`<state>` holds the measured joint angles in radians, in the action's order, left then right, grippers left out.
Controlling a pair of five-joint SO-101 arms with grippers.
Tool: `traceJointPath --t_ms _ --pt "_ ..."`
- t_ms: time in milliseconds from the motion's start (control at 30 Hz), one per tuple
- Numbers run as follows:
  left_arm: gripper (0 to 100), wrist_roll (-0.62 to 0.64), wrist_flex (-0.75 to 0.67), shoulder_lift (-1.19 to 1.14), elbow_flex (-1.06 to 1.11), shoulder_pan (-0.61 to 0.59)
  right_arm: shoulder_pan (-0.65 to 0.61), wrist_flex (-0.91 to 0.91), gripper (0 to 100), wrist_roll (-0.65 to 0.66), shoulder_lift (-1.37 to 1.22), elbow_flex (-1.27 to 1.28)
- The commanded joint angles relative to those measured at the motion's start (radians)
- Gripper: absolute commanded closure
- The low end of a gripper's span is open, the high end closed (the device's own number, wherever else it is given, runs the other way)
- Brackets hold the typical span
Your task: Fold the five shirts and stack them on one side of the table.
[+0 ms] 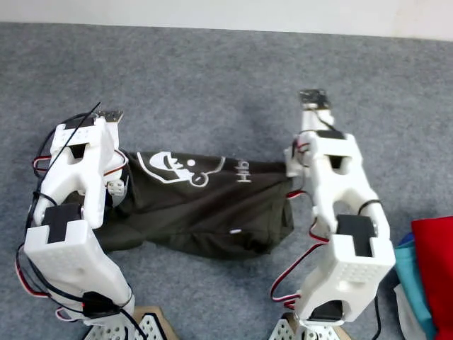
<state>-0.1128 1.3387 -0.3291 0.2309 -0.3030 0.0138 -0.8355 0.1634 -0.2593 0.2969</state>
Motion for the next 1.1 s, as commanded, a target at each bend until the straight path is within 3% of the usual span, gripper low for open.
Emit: traceJointPath --t_ms 0,267,500,733,933,1067 --pt "99 0.009 -0.018 -0.001 -0.010 0.010 0.059 0.012 99.2 0.015 0.005 -0.051" --pt "99 0.011 -0.018 -0.001 -0.010 0.012 0.039 -0.016 99.2 0.003 0.041 -0.054" --pt "99 0.011 -0.018 -0.001 -0.010 0.013 -0.081 -0.234 99.2 -0.064 0.355 -0.038" --pt "99 0.008 -0.018 -0.001 -0.010 0.012 -0.205 -0.358 98.8 -0.054 0.725 0.257" --pt "99 0.008 -0.018 -0.001 -0.010 0.010 -0.289 -0.394 82.6 0.015 0.966 0.564" --pt "99 0.008 -0.018 -0.001 -0.012 0.010 -0.351 -0.417 80.0 0.071 1.092 0.688"
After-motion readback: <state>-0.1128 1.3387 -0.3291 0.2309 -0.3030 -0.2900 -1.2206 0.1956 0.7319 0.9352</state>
